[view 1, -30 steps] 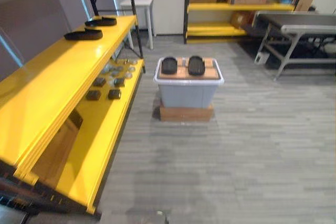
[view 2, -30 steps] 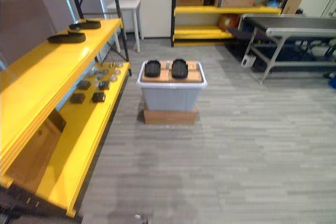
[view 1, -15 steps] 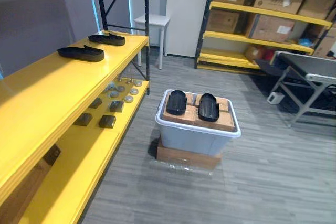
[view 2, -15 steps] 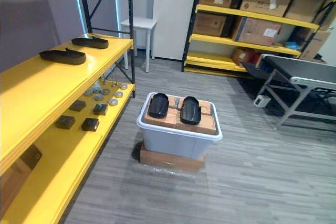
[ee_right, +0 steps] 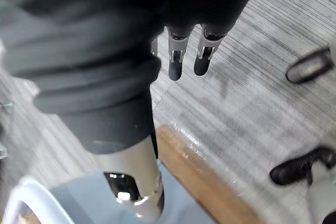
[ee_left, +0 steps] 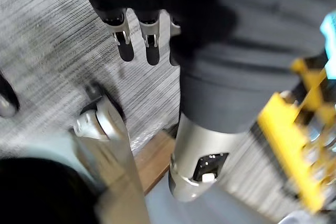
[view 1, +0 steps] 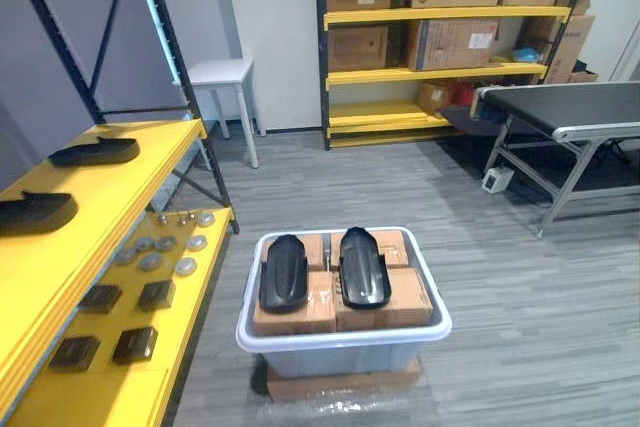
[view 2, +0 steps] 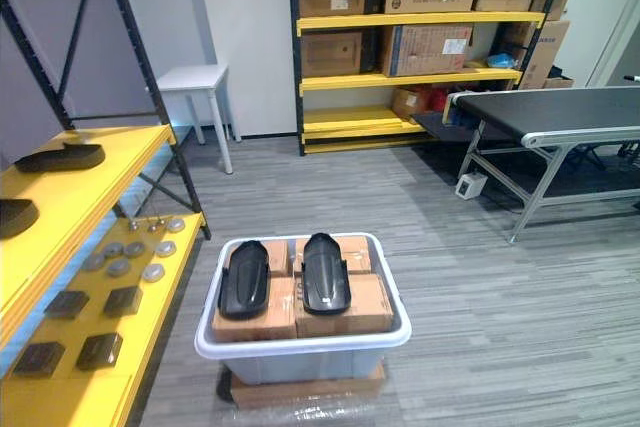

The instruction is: Walk over and take plastic housings, then place them on the shelf

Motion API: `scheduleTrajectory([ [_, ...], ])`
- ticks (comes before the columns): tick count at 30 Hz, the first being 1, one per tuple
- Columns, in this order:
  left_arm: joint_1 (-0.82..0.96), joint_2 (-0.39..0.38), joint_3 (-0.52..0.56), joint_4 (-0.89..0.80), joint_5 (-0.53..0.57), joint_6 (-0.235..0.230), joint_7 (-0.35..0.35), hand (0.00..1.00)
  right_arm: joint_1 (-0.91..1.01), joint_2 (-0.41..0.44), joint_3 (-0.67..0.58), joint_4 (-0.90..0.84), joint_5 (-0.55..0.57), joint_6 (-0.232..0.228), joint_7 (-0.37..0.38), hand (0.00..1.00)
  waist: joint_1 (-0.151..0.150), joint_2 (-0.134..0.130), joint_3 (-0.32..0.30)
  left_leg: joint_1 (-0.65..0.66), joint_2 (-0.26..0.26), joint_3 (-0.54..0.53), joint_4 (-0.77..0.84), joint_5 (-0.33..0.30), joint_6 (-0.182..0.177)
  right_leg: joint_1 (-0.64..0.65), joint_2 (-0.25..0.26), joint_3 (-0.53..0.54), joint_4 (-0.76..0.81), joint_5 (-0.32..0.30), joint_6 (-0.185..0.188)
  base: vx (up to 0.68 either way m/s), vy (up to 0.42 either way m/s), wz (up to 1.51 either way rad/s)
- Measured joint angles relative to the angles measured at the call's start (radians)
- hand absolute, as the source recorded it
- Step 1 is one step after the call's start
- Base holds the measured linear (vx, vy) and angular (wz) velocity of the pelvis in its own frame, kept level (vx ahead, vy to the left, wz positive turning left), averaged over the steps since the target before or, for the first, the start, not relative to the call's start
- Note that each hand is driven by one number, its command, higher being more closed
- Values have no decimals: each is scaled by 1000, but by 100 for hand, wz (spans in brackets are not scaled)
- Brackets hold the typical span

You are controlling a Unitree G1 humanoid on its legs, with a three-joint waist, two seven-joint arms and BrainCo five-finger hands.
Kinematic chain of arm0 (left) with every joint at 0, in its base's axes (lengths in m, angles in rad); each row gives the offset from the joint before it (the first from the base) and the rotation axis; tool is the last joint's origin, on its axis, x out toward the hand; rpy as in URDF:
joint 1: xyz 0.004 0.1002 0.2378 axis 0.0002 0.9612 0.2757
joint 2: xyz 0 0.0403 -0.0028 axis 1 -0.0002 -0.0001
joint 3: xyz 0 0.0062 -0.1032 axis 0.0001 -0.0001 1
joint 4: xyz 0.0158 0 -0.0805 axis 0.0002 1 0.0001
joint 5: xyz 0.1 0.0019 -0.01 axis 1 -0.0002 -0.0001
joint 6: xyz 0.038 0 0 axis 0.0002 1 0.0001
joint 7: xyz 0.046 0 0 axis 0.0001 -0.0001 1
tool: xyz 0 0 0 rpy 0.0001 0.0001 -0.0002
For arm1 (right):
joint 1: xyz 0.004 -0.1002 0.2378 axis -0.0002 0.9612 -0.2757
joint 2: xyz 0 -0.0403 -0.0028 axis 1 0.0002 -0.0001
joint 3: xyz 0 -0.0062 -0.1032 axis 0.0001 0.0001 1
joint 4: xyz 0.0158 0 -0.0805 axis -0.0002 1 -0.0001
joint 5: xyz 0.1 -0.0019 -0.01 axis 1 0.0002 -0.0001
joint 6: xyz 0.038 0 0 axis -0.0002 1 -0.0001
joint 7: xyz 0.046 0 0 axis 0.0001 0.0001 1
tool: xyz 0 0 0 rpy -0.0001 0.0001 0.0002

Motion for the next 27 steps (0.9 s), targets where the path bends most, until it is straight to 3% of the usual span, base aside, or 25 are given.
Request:
scheduleTrajectory([
  [2, -20, 37, -87, -1, -17, -6, 16, 0, 2, -8, 151, -178, -49, -7, -15, 0, -23, -5, 21, 55, -14, -17, -25, -25, 15, -223, -66, 9, 497, 25, 95, 471, 69, 33],
  [4, -30, 53, -118, -4, -27, -11, 25, 0, 12, -8, 213, -277, -96, -10, -24, 0, -26, -1, 26, 107, -13, -43, -33, -40, 17, -287, -93, 6, 582, -6, 67, 362, -43, 48],
  [5, -37, 58, -114, -23, -42, -19, 32, 0, 21, -9, 251, -357, -127, -15, -31, 0, -25, 5, 25, 133, -3, -68, -50, -41, 17, -327, -110, 7, 537, -15, 55, 396, -94, 63],
  [7, -53, 58, -114, -49, -56, -38, 34, 0, 43, -9, 289, -502, -168, -24, -40, 0, -27, 3, 22, 127, 15, -117, -56, -48, 5, -386, -92, 103, 382, -21, 45, 288, -150, 78],
  [8, -51, 62, -115, -61, -59, -47, 36, 0, 52, -9, 311, -591, -189, -28, -53, 0, -29, -13, 14, 123, 11, -147, -49, -68, -25, -388, -87, 203, 214, 18, 67, 278, -246, 85],
  [9, -43, 74, -115, -63, -60, -49, 37, 0, 62, -3, 336, -640, -199, -37, -61, 0, -29, -44, 7, 117, -17, -162, -33, -95, -48, -391, -120, 239, 80, 167, 85, 347, -355, 76],
  [10, -43, 69, -115, -56, -62, -47, 43, 0, 56, -10, 367, -662, -215, -51, -69, 0, -22, -48, 9, 100, -3, -182, 1, -118, -64, -372, -109, 237, 63, 117, 95, 305, -367, 42],
  [13, -25, 33, -123, -72, -79, -56, 59, 0, 43, -39, 459, -761, -216, -71, -93, 0, -10, -12, 27, 48, 64, -197, -9, -121, -79, -383, -52, 189, 4, 143, 59, 123, -220, 22],
  [15, -36, 18, -159, -77, -110, -59, 65, 0, 36, -41, 471, -829, -217, -102, -113, 0, -13, -10, 54, -11, 77, -205, -53, -74, -113, -436, -60, 137, 5, 146, 51, 20, -182, 53],
  [16, -47, 19, -167, -76, -112, -60, 71, 0, 33, -42, 467, -837, -217, -104, -123, 0, -22, -10, 64, -29, 77, -189, -56, -54, -116, -440, -76, 119, 1, 145, 49, -28, -71, 93],
  [18, -88, 12, -215, -76, -115, -72, 81, 0, 1, -46, 447, -843, -217, -104, -171, 0, -21, 4, 107, -60, 129, 80, -52, -31, -72, -447, -113, 73, 12, 146, 45, -36, 2, 74],
  [19, -96, 16, -224, -76, -115, -74, 83, 0, -17, -44, 449, -843, -217, -104, -186, 0, -16, 2, 120, -64, 134, 95, -43, -31, -67, -456, -118, 74, 23, 146, 46, -37, 31, 11],
  [22, -137, 43, -285, -70, -115, -84, 109, 0, -108, -31, 462, -841, -240, -104, -238, 0, -29, -7, 182, -105, 82, 32, 5, -36, -69, -496, -153, 82, 67, 132, 67, -91, 74, 12],
  [27, -183, 73, -350, -76, -116, -102, 145, 0, -258, -24, 429, -759, -332, -80, -327, 0, -16, -4, 259, -174, 61, 30, 31, -37, -60, -515, -165, 81, -15, 195, 85, -145, 131, 4],
])
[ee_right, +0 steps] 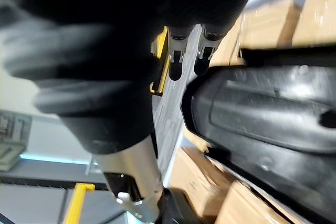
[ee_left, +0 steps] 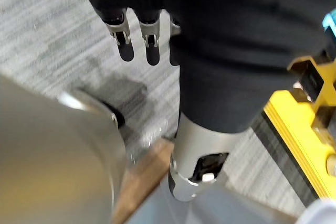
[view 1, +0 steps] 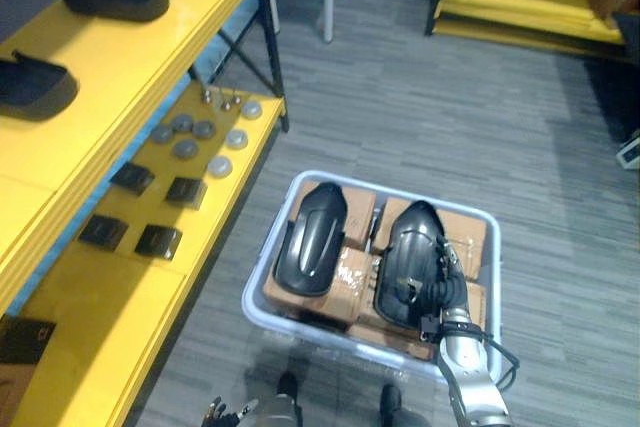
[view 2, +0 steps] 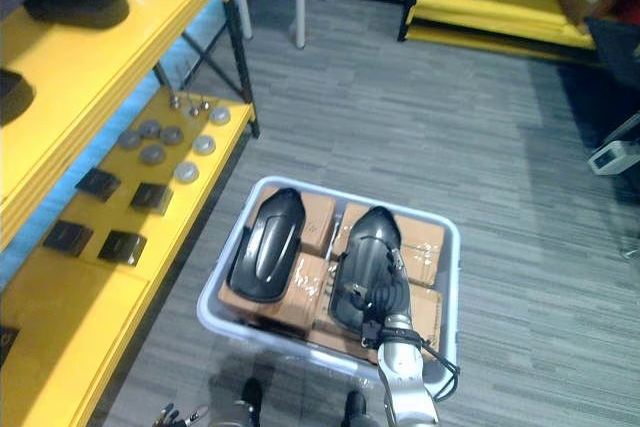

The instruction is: Walk over and take plastic housings, then place them on the shelf

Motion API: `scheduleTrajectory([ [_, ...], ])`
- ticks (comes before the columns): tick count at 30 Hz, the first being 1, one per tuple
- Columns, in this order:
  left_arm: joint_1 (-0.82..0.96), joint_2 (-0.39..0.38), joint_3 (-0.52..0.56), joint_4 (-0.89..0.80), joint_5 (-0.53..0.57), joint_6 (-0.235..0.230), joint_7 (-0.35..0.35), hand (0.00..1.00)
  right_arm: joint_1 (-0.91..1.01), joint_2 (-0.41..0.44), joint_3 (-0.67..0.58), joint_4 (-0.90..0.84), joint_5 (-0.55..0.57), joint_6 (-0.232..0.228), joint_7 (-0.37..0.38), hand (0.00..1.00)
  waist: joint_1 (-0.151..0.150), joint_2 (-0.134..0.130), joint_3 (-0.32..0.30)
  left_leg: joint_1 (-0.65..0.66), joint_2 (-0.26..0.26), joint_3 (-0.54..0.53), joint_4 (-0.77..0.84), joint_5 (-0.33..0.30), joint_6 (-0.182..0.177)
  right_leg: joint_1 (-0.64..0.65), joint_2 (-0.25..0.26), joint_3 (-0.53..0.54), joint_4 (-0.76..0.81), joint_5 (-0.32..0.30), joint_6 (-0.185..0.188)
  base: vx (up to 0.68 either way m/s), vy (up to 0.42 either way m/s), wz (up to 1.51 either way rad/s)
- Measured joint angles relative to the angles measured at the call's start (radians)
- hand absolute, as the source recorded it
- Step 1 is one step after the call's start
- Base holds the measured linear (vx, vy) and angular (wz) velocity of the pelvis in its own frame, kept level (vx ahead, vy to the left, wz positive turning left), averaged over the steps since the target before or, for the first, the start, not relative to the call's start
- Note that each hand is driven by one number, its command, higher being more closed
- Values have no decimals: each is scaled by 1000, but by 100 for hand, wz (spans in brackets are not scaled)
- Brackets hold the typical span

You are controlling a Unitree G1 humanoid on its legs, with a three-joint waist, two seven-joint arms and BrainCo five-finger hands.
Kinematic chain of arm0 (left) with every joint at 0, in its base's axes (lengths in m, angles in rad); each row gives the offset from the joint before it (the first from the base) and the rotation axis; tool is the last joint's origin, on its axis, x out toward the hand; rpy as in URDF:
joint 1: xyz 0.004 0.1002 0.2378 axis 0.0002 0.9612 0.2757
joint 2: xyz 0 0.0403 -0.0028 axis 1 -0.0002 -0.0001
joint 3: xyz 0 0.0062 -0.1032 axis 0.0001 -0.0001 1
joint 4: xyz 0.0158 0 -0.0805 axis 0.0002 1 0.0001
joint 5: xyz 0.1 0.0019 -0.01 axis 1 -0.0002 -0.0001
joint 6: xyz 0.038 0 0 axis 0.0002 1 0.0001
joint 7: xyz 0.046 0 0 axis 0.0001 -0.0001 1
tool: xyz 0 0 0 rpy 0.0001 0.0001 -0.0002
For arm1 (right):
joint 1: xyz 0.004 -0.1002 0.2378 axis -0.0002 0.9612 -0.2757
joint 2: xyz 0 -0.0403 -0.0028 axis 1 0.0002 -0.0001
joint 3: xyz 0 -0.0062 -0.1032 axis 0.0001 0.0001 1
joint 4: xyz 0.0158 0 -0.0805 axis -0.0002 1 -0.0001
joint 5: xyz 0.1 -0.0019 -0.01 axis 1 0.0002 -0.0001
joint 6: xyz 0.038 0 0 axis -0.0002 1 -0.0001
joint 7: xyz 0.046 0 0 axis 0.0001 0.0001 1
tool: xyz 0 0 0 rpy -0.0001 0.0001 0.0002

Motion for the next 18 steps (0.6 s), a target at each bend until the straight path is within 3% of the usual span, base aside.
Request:
scheduleTrajectory([
  [2, -26, 19, -48, 1, 4, -4, 6, 0, -82, -8, -77, 27, -44, 28, -79, 0, 1, 11, 22, -53, -13, -6, -4, 15, 17, -10, -5, -8, -74, 57, 15, -65, 121, 8],
  [6, -59, 33, -92, 10, 24, -13, 24, 0, -163, -63, -179, 55, -73, 67, -186, 0, 8, 28, 57, -85, -41, -16, -13, 41, 49, -11, -29, -27, -123, 92, 32, 23, 90, 18],
  [12, -77, 37, -103, 18, 41, -18, 28, 0, -252, -140, -232, 91, -84, 87, -255, 0, 18, 41, 70, -115, -49, -40, -12, 42, 51, -17, -31, -50, -137, 96, 32, 58, 4, 11],
  [18, -104, 33, -119, 41, 41, -19, 28, 0, -356, -231, -254, 239, -86, 104, -270, 0, 27, 63, 86, -140, -55, -52, -16, 48, 49, -35, -30, -57, -136, 95, 32, -3, -21, 6],
])
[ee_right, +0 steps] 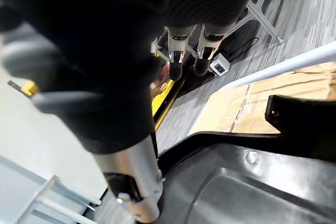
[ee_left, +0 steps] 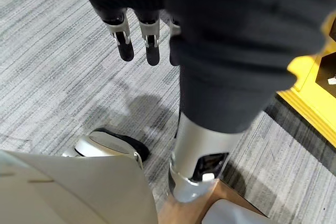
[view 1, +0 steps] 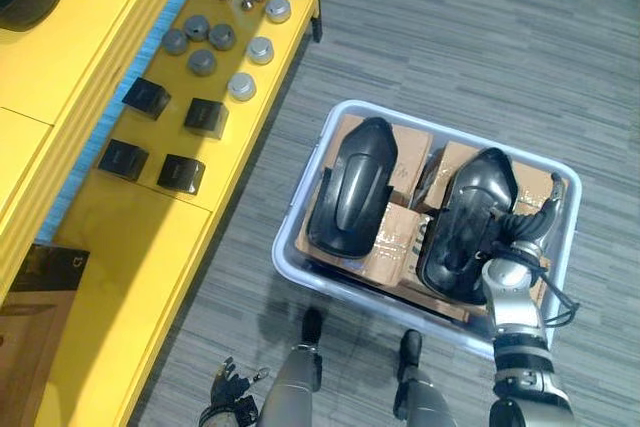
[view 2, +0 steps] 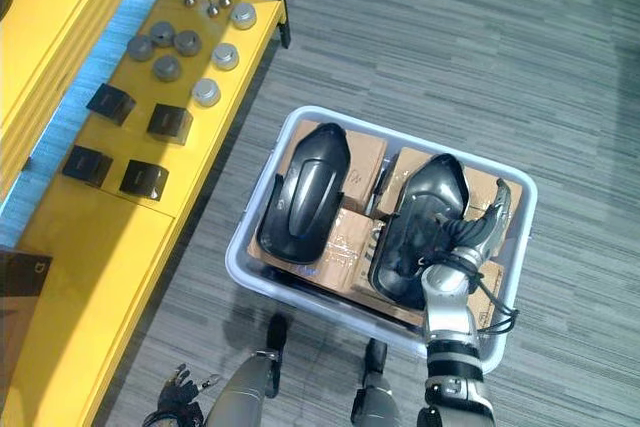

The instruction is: Walk over and take plastic housings, then place them on the shelf

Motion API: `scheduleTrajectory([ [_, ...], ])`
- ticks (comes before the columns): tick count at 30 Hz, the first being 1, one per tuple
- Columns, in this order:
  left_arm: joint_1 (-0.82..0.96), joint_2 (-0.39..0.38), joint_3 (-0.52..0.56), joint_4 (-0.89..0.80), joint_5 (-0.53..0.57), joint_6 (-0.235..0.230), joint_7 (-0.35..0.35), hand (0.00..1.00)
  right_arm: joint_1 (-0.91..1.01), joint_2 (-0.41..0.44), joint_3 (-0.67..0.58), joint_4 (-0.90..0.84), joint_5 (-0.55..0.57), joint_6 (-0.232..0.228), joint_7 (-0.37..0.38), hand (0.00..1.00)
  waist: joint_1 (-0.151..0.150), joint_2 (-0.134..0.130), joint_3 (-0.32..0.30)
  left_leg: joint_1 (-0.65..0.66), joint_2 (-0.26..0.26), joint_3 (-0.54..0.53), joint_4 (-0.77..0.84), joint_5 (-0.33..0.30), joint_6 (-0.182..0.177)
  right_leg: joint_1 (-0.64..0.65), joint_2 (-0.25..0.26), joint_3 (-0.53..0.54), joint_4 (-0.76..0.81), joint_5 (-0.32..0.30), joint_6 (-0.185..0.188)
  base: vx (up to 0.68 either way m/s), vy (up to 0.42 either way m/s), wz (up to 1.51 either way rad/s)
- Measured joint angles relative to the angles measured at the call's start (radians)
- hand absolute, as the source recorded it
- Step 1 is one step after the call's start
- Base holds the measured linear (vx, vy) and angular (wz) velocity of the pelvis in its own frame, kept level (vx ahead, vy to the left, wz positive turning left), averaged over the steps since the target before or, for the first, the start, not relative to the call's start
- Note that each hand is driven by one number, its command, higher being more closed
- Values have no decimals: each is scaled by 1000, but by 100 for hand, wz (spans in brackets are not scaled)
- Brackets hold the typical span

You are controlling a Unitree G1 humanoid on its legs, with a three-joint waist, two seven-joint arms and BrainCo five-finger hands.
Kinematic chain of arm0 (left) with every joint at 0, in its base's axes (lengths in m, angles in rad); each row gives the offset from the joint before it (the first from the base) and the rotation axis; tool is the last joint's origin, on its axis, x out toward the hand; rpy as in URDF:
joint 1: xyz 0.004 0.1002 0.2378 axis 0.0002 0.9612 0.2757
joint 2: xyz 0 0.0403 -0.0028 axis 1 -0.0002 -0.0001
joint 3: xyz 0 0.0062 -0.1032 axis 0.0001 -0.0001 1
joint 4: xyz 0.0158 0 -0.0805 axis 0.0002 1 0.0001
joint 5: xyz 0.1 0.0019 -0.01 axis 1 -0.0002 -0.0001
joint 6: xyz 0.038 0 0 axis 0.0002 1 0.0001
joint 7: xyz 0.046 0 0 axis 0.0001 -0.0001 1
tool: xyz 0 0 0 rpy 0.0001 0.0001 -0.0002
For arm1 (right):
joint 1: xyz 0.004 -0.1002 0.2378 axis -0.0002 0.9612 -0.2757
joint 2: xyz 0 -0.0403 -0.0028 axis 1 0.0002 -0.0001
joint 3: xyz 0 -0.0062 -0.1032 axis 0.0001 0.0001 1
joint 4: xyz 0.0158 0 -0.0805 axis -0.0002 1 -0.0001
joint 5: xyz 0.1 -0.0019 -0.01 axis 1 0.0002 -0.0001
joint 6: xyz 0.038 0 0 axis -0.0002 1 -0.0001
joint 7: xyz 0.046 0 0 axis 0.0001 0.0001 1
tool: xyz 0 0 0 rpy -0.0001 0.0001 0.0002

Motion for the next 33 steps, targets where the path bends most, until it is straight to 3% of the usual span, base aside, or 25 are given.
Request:
scheduleTrajectory([
  [4, -49, -2, -21, 20, -3, 1, 1, 0, -97, -91, -3, 188, 56, 5, 25, 0, 13, 16, 11, -65, 6, -25, 19, 10, -4, -51, 8, -22, 17, 0, -1, -22, -51, 13],
  [8, -100, -21, -21, 37, -12, 1, 13, 0, -160, -98, -6, 268, 99, 14, 43, 0, 17, 26, 21, -96, 12, -32, 44, 7, -8, -78, 12, -24, 37, -2, -4, -5, -47, 0],
  [9, -106, -24, -21, 38, -17, 1, 14, 0, -166, -99, -6, 270, 103, 15, 43, 100, 16, 26, 21, -102, 13, -34, 50, 5, -9, -81, 13, -25, 41, -2, -5, -27, -54, 1],
  [18, -168, -27, -21, 99, -43, 11, 34, 0, -251, -107, -9, 398, 140, 6, 80, 100, -7, 22, 21, -111, 33, -36, 56, 3, -21, -95, 31, -20, 55, -4, -16, -39, -56, -4],
  [27, -202, -19, -108, 109, -43, 10, 69, 0, -333, -147, -18, 564, 121, 2, 119, 100, -9, 12, 19, -30, 40, -32, -69, 70, -37, -70, 41, -24, 37, 0, -30, 37, -81, 0],
  [30, -194, -19, -155, -7, -42, 10, 93, 0, -338, -167, -18, 604, 96, 13, 123, 100, -7, 12, 18, -5, 41, -49, -96, 85, -44, -46, 42, -46, 36, -5, -37, 26, -75, 17],
  [33, -175, -19, -168, -237, -33, 0, 117, 0, -302, -176, -2, 553, 63, 41, 123, 100, -6, 18, 20, 13, 33, -65, -122, 102, -45, -32, 36, -58, 36, -7, -38, 8, -37, 16],
])
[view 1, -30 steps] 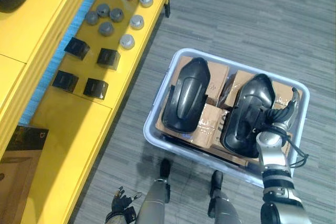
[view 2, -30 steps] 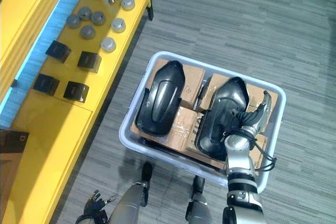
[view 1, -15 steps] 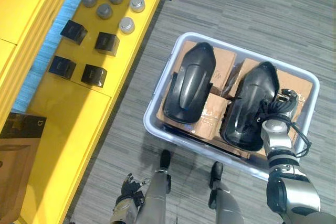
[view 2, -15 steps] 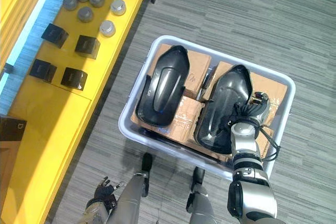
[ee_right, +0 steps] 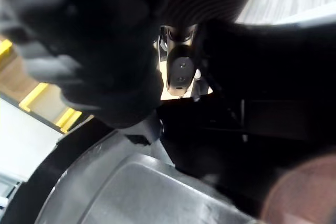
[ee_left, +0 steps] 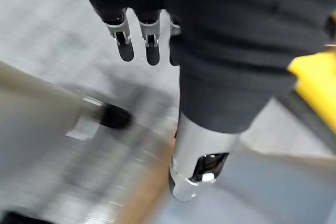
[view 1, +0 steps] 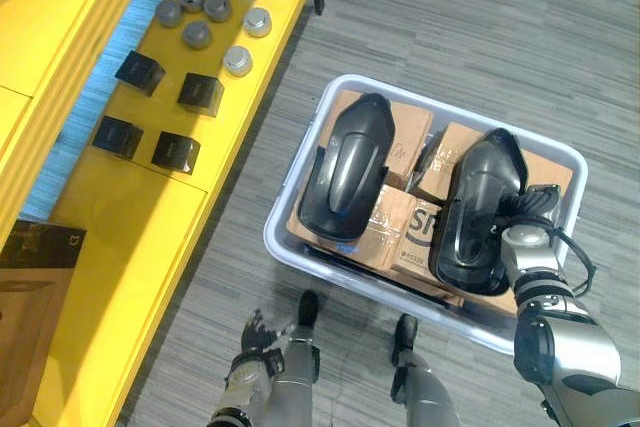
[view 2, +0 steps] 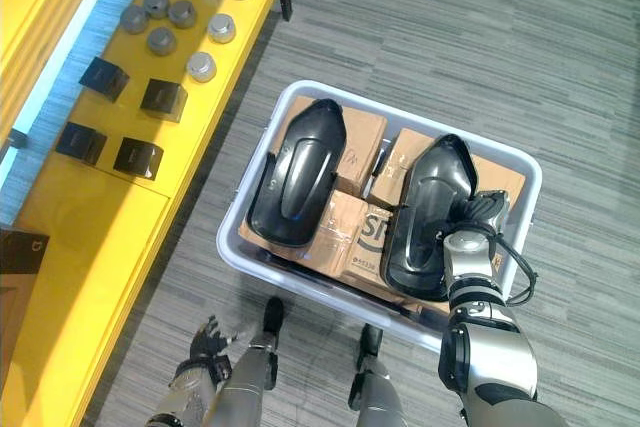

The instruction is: Walk over and take plastic housings, then place them on the shelf

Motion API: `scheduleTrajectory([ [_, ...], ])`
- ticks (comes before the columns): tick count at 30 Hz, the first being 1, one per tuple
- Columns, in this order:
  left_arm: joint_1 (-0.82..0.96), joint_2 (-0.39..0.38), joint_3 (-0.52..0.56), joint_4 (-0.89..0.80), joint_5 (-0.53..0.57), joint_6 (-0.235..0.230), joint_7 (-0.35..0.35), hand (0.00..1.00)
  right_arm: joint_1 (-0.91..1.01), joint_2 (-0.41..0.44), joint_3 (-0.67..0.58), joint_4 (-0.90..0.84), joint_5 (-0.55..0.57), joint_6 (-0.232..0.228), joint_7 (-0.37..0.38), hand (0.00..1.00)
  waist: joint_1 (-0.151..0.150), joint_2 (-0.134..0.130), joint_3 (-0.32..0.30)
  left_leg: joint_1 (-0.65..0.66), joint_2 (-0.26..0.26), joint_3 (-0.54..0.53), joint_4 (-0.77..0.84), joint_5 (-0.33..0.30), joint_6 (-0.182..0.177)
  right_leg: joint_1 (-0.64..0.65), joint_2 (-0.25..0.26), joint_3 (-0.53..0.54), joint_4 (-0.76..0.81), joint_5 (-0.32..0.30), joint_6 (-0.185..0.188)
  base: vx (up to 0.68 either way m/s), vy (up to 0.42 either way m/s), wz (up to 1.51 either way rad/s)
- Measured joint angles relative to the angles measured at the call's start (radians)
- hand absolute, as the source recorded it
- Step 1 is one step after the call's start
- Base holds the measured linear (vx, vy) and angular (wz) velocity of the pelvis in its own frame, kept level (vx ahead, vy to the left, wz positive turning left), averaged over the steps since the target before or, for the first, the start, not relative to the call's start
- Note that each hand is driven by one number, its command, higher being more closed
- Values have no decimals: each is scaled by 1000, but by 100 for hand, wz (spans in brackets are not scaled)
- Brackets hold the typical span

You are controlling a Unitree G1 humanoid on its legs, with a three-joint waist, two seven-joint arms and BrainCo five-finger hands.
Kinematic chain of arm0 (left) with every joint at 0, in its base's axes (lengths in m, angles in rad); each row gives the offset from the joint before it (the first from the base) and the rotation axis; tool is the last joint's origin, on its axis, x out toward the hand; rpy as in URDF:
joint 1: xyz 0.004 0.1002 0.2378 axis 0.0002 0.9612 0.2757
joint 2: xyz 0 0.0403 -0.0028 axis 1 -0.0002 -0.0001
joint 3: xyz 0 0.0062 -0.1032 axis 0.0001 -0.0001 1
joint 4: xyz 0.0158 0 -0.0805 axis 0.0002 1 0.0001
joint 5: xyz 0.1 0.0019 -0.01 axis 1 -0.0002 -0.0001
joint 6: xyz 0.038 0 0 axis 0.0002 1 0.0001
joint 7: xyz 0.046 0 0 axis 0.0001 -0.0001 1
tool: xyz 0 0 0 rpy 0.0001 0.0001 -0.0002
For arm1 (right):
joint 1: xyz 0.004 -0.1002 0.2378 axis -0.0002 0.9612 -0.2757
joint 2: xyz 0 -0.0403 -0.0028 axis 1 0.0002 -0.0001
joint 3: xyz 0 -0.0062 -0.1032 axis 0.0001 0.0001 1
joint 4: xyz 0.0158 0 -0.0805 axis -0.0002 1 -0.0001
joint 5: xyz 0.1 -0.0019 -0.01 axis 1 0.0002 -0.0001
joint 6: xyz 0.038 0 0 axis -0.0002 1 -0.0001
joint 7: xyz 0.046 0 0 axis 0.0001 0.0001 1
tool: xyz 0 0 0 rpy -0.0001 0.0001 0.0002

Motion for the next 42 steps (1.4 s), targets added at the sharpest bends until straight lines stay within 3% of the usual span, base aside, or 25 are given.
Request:
scheduleTrajectory([
  [4, 24, 8, -1, -280, 77, -3, 19, 0, 122, -3, 31, -145, -66, 39, -6, 100, -6, 13, -1, 46, -20, -23, -42, 19, 3, 43, -21, -30, 1, -12, 7, 19, -15, 27],
  [6, 30, 18, 10, -410, 121, -3, 28, 0, 169, -2, 55, -225, -101, 51, -7, 100, -23, 17, -2, 65, -29, -37, -64, 31, 8, 62, -33, -49, 1, -17, 9, 31, -19, 26],
  [9, 18, 43, 16, -559, 205, 5, 41, 0, 232, -1, 93, -386, -183, 56, -6, 100, -30, 18, -1, 104, -37, -37, -73, 34, 11, 105, -41, -53, -8, -19, 12, 68, 0, 8],
  [13, -17, 50, -20, -652, 216, 9, 46, 0, 268, 7, 127, -529, -239, 57, -2, 100, -53, 16, -13, 183, -43, -55, -100, 34, 11, 198, -44, -79, -37, -21, 14, 57, -14, 15],
  [16, -62, 65, -106, -647, 136, 9, 28, 0, 264, 13, 171, -586, -275, 57, 4, 100, -59, 14, -65, 229, -41, -49, -153, 50, 12, 230, -43, -79, -60, -21, 15, 45, -14, 0],
  [23, -172, 51, -265, -451, -143, 27, -46, 0, 261, 124, 266, -609, -284, 57, 53, 100, -90, -24, -191, 362, -4, -23, -289, 90, -5, 313, -12, -70, -125, -14, 7, 57, -36, -11],
  [26, -214, 19, -265, -361, -225, 31, -49, 0, 258, 168, 294, -643, -295, 58, 55, 100, -103, -33, -236, 405, 14, -5, -336, 103, -12, 333, 4, -62, -142, -11, 2, 46, -45, -15],
  [35, -289, -32, -260, -140, -328, 33, -34, 0, 269, 330, 443, -833, -294, 54, 53, 100, -136, -62, -299, 466, 56, 75, -354, 100, -25, 359, 47, 13, -191, 22, -21, -4, -26, -27],
  [42, -288, -53, -253, -135, -395, 29, -28, 0, 382, 349, 505, -937, -280, 6, 41, 100, -139, -67, -347, 479, 80, 88, -354, 100, -43, 376, 73, 23, -216, 40, -34, -38, -15, -10],
])
